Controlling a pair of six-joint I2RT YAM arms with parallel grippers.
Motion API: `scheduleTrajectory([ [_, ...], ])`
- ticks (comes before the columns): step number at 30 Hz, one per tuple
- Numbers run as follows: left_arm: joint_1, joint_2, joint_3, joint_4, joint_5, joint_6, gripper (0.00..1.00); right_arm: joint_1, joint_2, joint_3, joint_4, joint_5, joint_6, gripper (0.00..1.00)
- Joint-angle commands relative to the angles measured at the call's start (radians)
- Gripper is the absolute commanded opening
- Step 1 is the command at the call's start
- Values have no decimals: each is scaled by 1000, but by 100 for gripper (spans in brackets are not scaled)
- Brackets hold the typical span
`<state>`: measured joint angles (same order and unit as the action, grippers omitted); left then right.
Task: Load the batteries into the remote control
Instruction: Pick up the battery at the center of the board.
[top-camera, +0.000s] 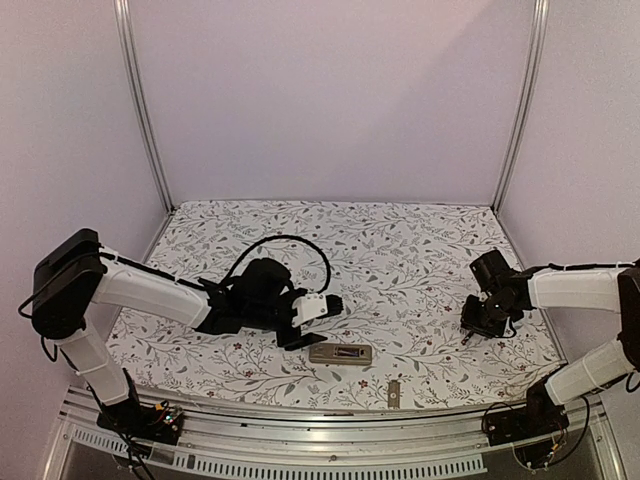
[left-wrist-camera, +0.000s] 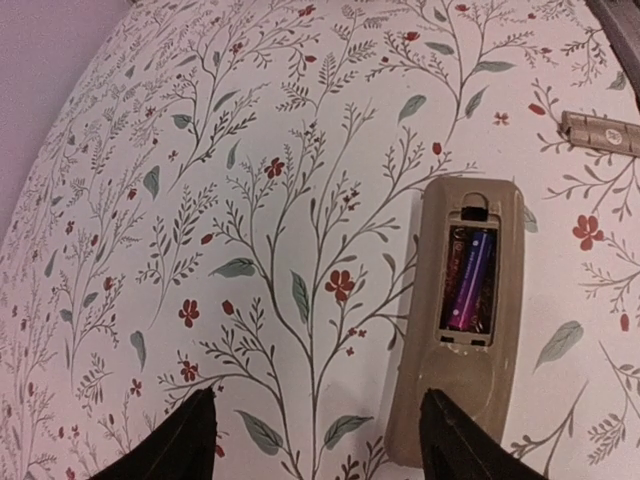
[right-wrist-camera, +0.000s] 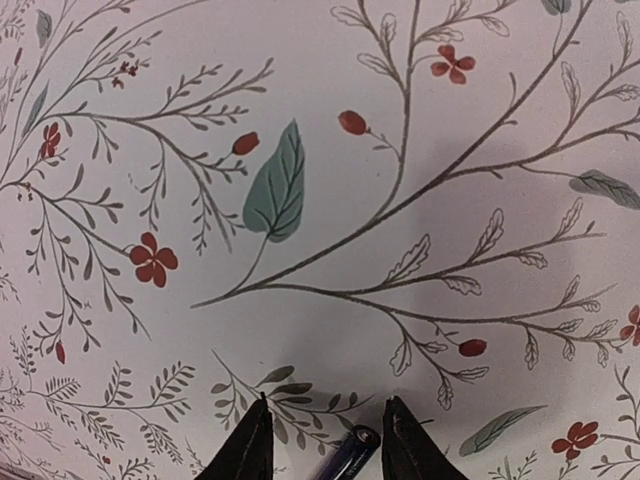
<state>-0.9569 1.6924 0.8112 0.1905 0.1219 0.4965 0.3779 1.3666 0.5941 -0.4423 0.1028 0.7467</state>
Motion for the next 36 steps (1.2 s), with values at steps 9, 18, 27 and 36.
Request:
scheduleTrajectory([
  [9, 15, -34, 19, 1, 0, 20, 69, -5, -48, 24, -214, -11, -7, 39],
  [18, 13, -42, 19, -5, 3, 25, 69, -3, 12, 1, -140, -49, -9, 36],
  [27, 12, -40, 20, -13, -2, 33, 69, 1, 55, 9, -107, -120, -48, 0],
  [36, 13, -50, 37, -13, 17, 5, 68, 196, -187, 108, 173, -230, -405, 0],
])
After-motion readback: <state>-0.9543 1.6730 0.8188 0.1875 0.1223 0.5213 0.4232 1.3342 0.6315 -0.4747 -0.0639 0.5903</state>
